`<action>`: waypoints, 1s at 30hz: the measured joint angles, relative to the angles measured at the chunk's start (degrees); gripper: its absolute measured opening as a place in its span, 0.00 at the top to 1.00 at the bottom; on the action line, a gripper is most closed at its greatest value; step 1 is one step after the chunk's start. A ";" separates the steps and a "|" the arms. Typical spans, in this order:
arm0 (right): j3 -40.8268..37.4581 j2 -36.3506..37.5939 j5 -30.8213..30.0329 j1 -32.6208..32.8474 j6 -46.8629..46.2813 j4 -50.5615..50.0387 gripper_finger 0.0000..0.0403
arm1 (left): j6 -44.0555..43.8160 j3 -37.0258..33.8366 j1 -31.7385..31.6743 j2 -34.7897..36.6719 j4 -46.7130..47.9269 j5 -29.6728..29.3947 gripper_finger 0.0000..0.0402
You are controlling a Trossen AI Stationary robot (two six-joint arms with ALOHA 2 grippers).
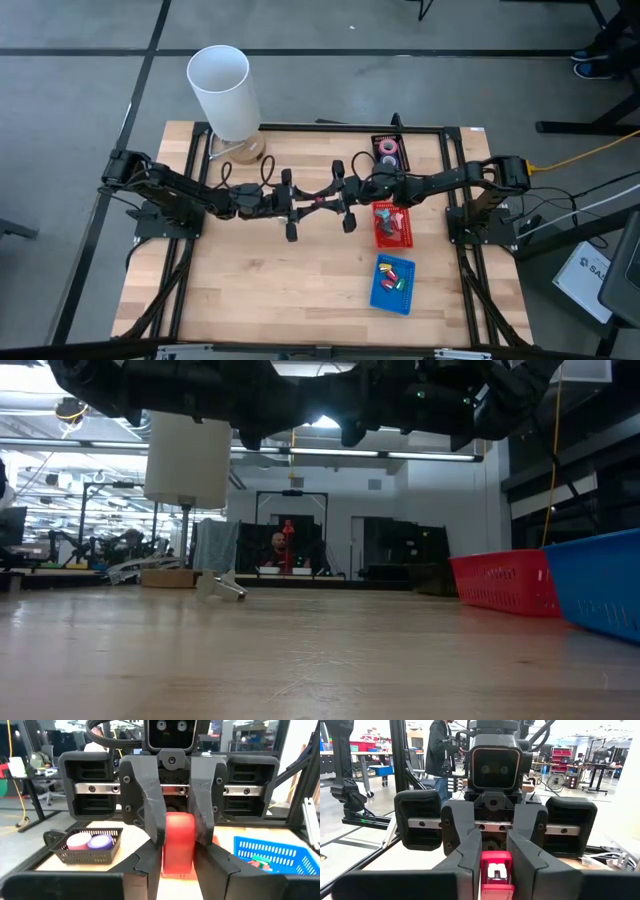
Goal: Pick and place Stapler, Stapler remover, tape
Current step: Put the red stapler into the blue basket
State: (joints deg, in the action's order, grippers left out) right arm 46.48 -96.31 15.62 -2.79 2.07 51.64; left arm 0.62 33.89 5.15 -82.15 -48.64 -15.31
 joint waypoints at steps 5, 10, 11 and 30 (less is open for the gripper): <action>0.00 -0.02 0.11 0.02 -0.13 -0.17 0.83 | -1.16 0.00 -0.01 0.00 0.08 -0.04 0.70; -0.02 0.65 0.24 0.04 -0.13 -2.61 0.83 | -1.40 0.04 -0.05 0.00 1.72 1.47 0.63; -0.04 1.22 0.22 0.04 -0.15 -3.98 0.83 | -1.44 0.04 -0.04 0.00 2.11 1.46 0.61; -0.19 17.67 0.05 1.49 1.72 -34.60 0.83 | -6.51 0.26 -0.10 10.98 15.45 1.53 0.38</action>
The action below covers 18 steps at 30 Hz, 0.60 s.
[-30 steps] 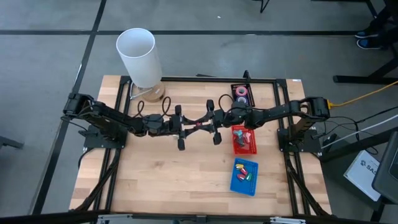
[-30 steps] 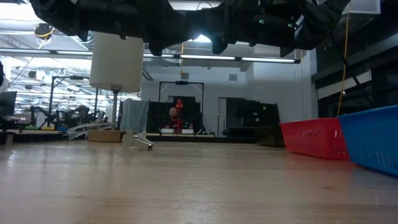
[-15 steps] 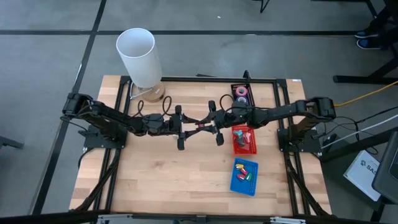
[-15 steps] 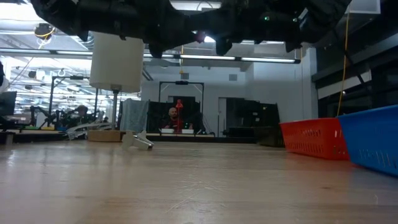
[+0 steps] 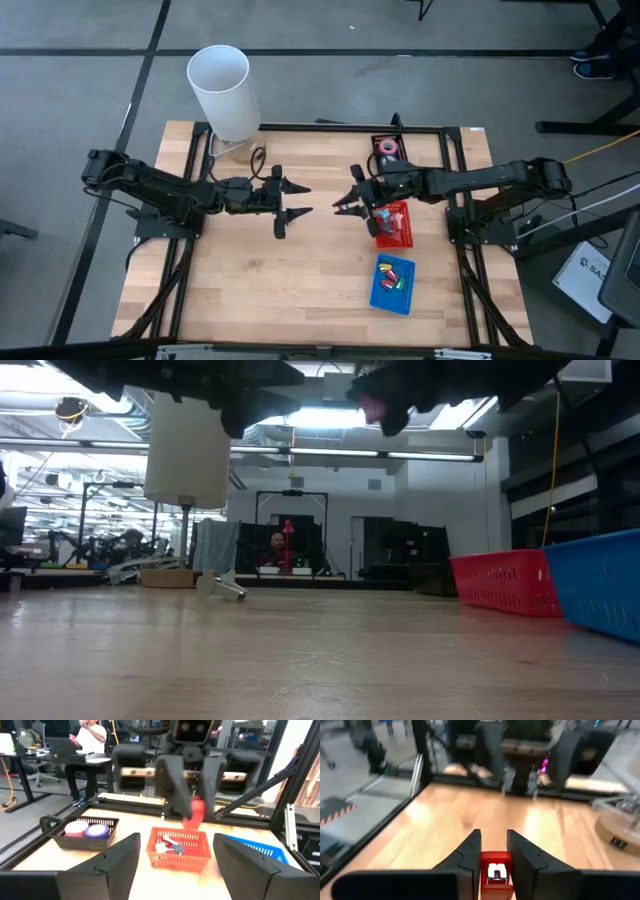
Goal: Pick and place Stapler, Stapler remover, tape
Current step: Put the red stapler into the blue basket
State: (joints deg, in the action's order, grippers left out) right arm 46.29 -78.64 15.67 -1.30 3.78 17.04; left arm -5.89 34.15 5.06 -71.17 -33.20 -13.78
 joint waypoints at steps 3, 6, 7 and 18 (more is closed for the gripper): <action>-0.01 3.15 0.02 0.93 1.39 -7.55 0.83 | 0.00 0.00 -0.02 1.70 2.30 -0.13 0.38; 0.02 6.75 0.02 1.88 1.41 -13.14 0.82 | 0.02 -0.02 -0.02 2.25 4.07 -0.22 0.38; 0.02 7.81 0.00 2.32 1.41 -15.14 0.82 | 0.04 -0.02 -0.02 2.29 4.12 -0.22 0.38; 0.06 11.80 3.93 12.47 -2.33 -23.65 0.82 | -0.45 -0.02 -0.02 2.31 6.40 -2.01 0.38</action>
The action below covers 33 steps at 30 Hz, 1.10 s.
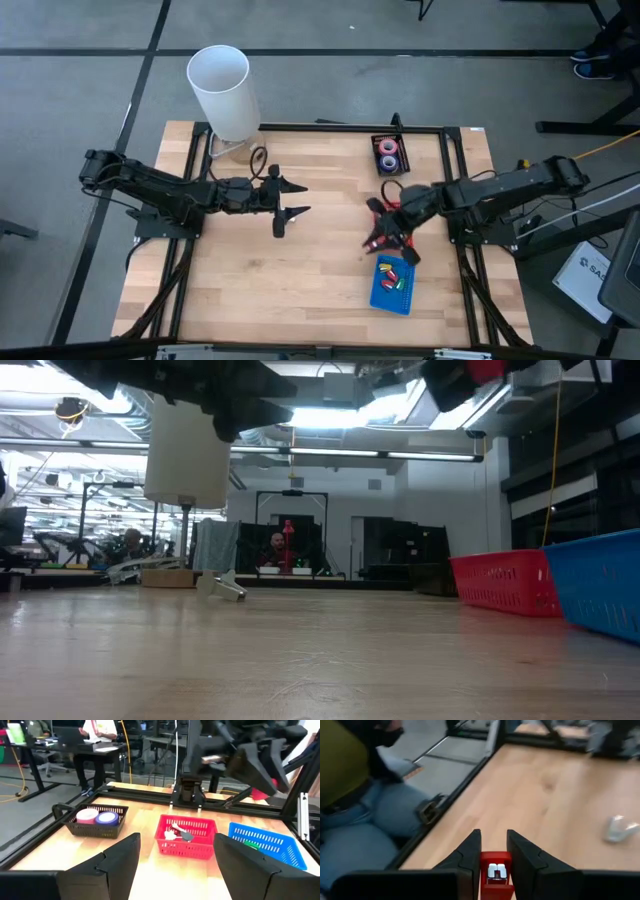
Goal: Pick and place Stapler, Stapler remover, tape
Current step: Put the red stapler into the blue basket
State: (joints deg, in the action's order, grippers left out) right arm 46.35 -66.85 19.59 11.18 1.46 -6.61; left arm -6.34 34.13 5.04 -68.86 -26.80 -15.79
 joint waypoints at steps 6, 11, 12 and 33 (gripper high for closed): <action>0.00 0.00 -0.43 6.40 -5.69 -1.58 0.82 | -0.43 0.00 0.00 -0.02 0.48 0.00 0.38; 0.00 -0.28 -5.14 11.93 -9.75 -1.54 0.82 | -0.45 -0.07 0.00 -0.04 2.00 0.00 0.38; 0.00 -0.45 -6.25 12.96 -10.20 -1.43 0.82 | -0.45 -0.07 0.00 -0.04 2.34 0.00 0.38; -19.92 -1.06 -14.04 21.53 -26.35 14.14 0.81 | -3.51 -0.10 1.73 -0.07 21.04 0.46 0.38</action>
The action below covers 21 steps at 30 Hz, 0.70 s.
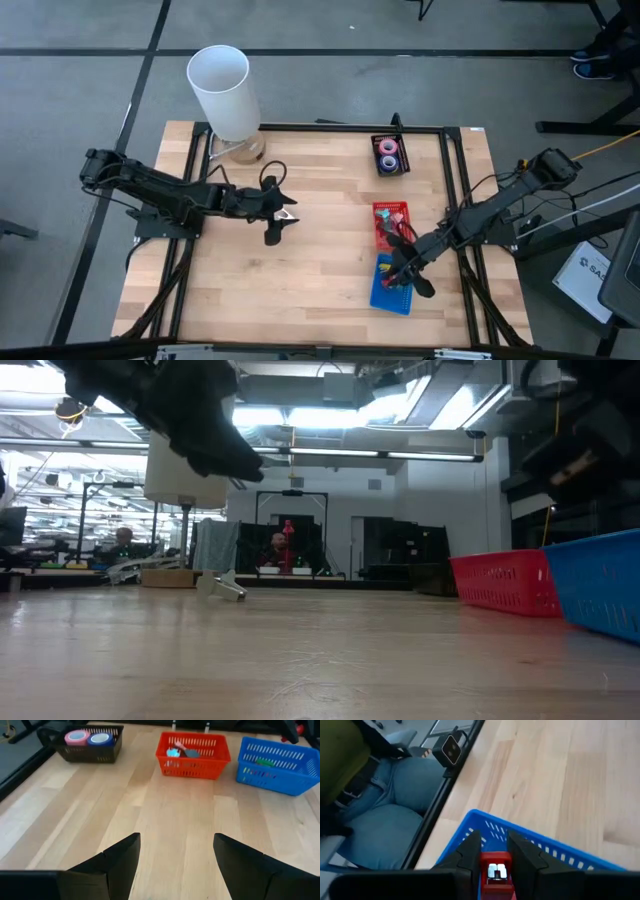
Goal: Pick and place Stapler, Stapler remover, tape
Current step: Put the red stapler into the blue basket, then put the white staple remover into the red basket
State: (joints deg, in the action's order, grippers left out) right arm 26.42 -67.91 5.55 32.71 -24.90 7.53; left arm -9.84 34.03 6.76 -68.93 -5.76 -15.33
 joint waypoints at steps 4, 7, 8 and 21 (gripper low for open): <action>-3.73 0.01 -0.04 -0.02 -2.61 5.08 0.81 | -0.07 -0.01 0.00 0.00 0.41 0.00 0.38; -4.72 0.01 -2.47 -0.02 -5.42 5.92 0.79 | -0.05 -0.01 0.00 0.00 0.43 0.00 0.38; -4.77 0.01 -3.46 -0.03 -6.62 6.03 0.77 | -0.05 -0.01 0.00 0.00 0.41 0.00 0.38; -4.82 0.01 -4.47 -0.04 -9.45 9.05 0.65 | 0.06 -0.01 -0.02 0.00 0.54 -0.44 0.38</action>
State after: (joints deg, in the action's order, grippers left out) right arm 21.61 -67.90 1.08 32.67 -34.35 16.58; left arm -9.78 34.02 6.74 -68.93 -5.21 -15.77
